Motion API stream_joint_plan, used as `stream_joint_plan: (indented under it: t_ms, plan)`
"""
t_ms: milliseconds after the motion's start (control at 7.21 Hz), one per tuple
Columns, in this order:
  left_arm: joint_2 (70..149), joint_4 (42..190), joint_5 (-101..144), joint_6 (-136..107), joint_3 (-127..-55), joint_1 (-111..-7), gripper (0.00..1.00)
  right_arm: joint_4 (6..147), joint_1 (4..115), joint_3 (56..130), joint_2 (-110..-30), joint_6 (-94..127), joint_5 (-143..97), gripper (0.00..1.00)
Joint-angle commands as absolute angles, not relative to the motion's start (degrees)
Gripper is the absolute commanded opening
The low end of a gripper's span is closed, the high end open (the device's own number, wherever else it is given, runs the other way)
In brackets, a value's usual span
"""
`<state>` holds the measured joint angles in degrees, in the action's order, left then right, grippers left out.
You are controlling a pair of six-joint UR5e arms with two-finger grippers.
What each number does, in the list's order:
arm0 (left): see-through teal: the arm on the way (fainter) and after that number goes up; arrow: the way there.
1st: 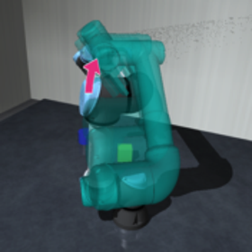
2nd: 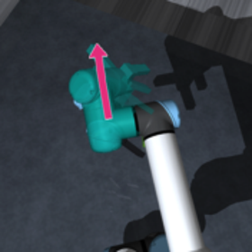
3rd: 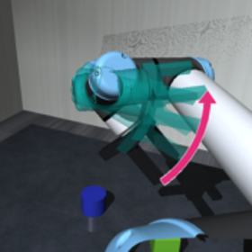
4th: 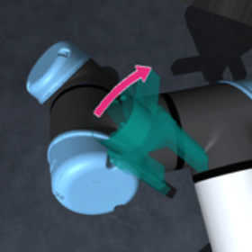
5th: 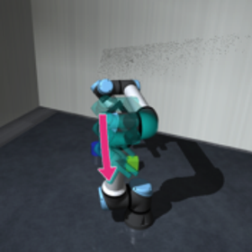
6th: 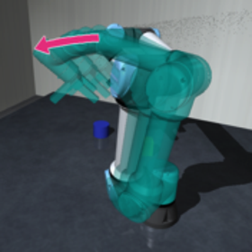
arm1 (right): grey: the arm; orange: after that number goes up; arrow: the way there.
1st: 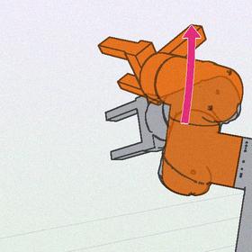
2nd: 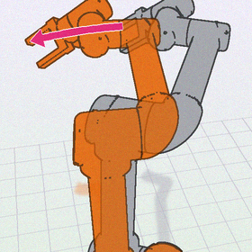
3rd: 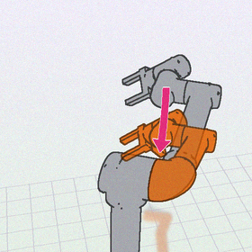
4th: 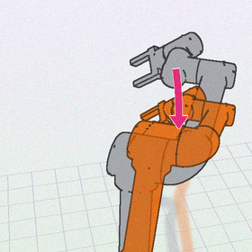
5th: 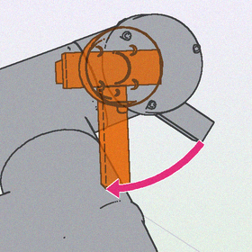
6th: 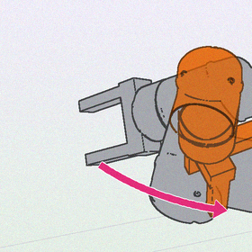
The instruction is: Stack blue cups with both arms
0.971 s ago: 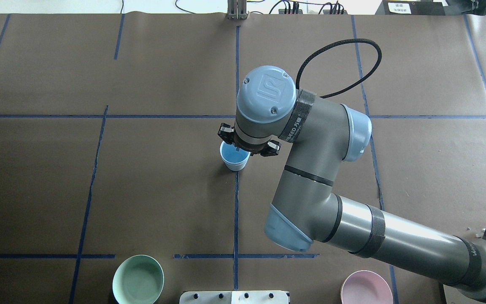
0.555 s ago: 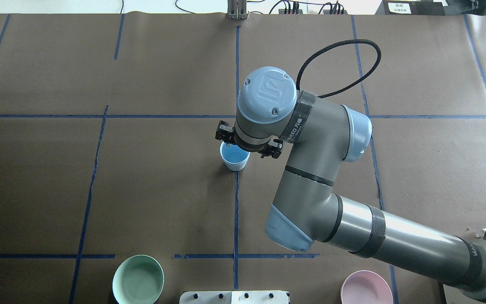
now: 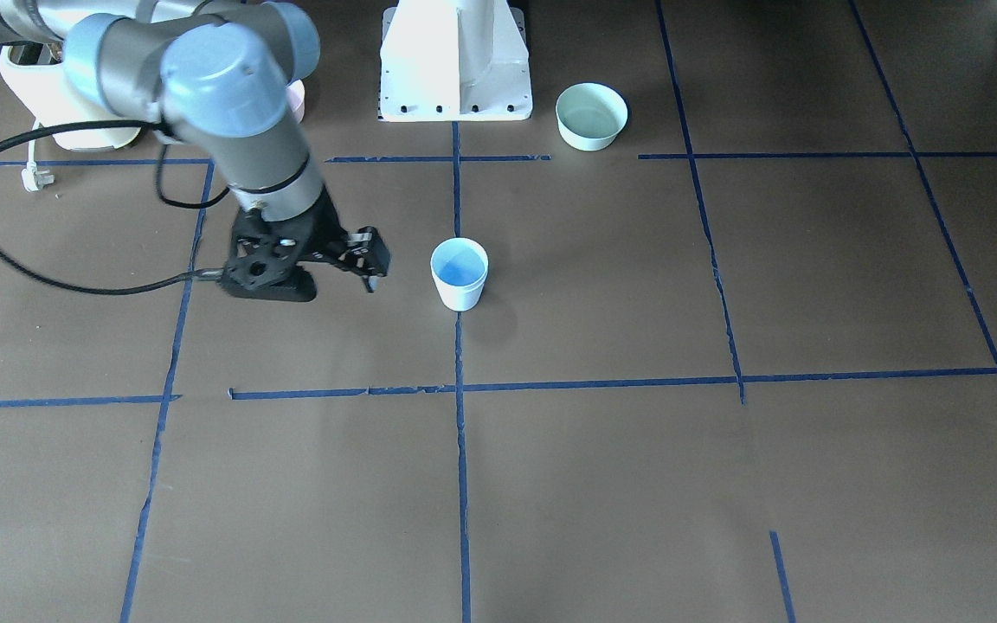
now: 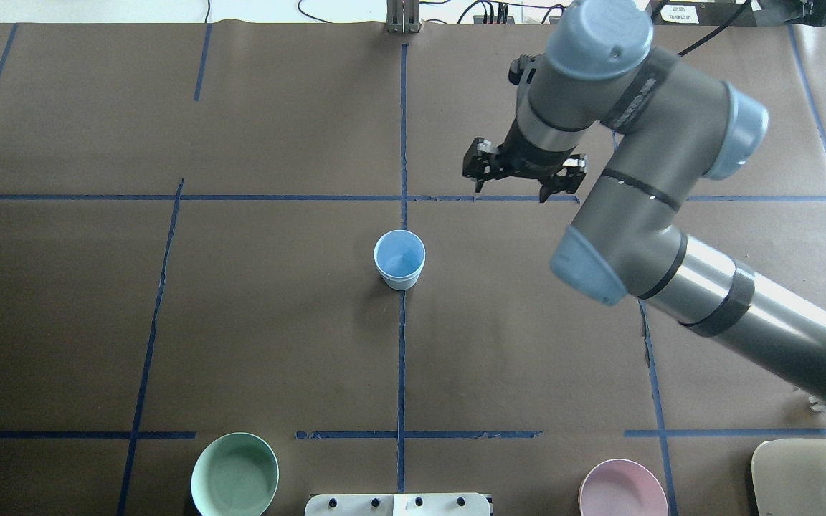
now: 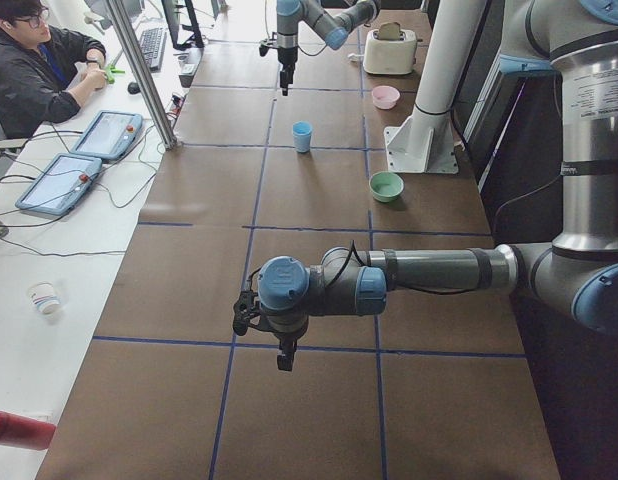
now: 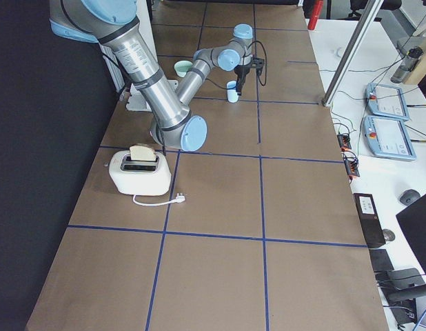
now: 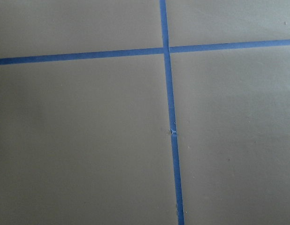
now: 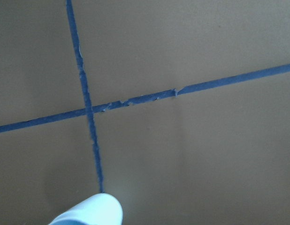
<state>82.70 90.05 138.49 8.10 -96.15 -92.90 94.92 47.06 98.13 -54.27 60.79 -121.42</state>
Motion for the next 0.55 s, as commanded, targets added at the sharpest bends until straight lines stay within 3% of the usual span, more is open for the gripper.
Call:
stream_joint_plan:
  t_ms: [0, 416]
  plan:
    - [84.8, 89.6, 136.2, 8.2, -96.7, -91.3, 1.00, 94.8, 60.9, 98.2, -64.8, 34.8, -130.4, 1.00]
    - [86.7, 85.5, 136.1, 8.1, -96.8, -90.3, 1.00, 94.6, 74.9, 101.1, -83.7, 4.9, -134.1, 1.00]
